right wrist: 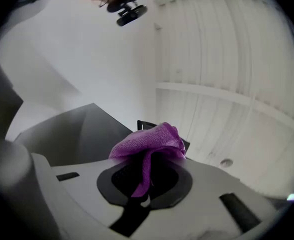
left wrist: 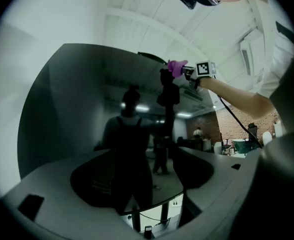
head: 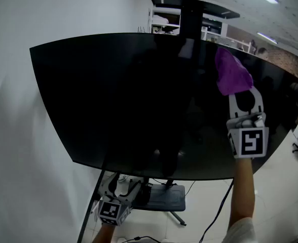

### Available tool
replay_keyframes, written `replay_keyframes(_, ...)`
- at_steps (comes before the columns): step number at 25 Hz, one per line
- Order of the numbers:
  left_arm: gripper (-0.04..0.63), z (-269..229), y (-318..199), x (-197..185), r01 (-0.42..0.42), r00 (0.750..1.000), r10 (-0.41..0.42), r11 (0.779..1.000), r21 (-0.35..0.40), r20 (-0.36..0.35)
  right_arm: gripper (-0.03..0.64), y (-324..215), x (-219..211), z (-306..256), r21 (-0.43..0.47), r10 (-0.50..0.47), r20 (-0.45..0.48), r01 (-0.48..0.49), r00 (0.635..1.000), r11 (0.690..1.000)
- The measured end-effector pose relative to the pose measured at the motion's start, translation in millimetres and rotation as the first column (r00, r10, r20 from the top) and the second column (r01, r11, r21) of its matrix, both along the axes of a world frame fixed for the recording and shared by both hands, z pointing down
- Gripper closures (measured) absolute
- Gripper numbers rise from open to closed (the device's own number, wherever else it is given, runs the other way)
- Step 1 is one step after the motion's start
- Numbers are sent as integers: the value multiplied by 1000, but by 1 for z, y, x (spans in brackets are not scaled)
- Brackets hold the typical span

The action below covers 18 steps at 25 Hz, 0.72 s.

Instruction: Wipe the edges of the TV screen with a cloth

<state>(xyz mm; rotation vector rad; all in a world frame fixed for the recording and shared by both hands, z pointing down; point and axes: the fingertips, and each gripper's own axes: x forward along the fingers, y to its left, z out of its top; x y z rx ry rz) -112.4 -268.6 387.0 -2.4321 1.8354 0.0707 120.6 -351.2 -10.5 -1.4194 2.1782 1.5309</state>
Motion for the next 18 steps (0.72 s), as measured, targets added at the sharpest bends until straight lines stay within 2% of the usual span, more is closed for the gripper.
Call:
replay_keyframes(3, 255, -9, 8, 1, 12, 999, -12, 1000, -8, -43, 571, -3, -38, -38, 75, 76, -106, -68, 992, 995)
replay_keyframes(6, 255, 6, 6, 0, 4, 1000, -4, 1000, -18, -15, 571, -16, -78, -66, 128, 106, -205, -80, 973, 988)
replay_keyframes(11, 255, 16, 23, 18, -21, 999, 19, 999, -47, -44, 569, -26, -138, -87, 130, 110, -389, -63, 915, 989)
replay_keyframes(14, 255, 26, 28, 30, -55, 998, 53, 996, -65, -37, 568, -32, -143, -96, 70, 89, -421, -66, 903, 995)
replay_keyframes(18, 255, 34, 24, 40, -84, 996, 82, 994, -73, -35, 563, -38, -131, -97, 15, 50, -407, -48, 912, 999)
